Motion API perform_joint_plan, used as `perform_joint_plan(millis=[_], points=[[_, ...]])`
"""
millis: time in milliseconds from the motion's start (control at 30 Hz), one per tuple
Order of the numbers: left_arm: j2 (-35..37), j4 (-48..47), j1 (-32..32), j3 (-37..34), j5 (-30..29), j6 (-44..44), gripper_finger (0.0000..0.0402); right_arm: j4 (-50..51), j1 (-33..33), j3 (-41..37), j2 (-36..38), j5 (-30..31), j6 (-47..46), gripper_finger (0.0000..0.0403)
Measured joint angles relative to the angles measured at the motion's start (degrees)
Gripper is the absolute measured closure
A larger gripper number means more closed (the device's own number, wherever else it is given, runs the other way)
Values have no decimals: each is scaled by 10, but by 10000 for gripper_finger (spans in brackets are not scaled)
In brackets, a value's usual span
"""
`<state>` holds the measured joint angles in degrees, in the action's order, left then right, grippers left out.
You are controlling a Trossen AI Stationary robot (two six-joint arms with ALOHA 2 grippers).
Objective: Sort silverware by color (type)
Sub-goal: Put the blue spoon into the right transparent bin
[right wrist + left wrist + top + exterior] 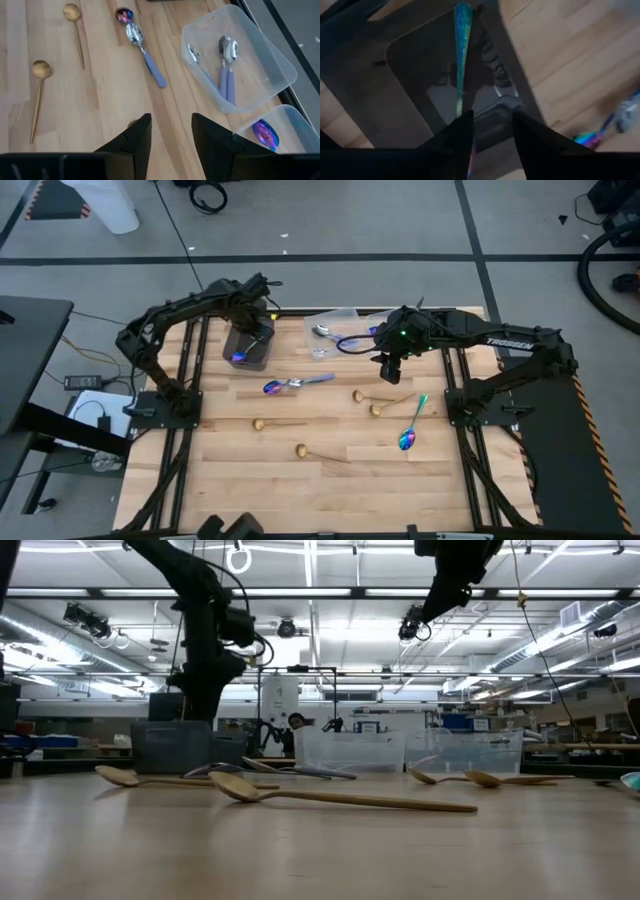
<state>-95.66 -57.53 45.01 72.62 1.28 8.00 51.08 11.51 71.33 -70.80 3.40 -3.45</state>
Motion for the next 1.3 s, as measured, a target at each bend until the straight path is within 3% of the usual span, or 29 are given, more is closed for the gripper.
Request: perform_joint_plan(millis=[567,767,1300], points=[[-137,2,6,0,-30,-72,258,-22,4,0,-12,0,-32,253],[-143,11,9,0,-67,-85,258,-22,4,0,-12,0,-41,253],[-143,12,42,0,-40,-100,258,-22,4,0,-12,1,-44,253]])
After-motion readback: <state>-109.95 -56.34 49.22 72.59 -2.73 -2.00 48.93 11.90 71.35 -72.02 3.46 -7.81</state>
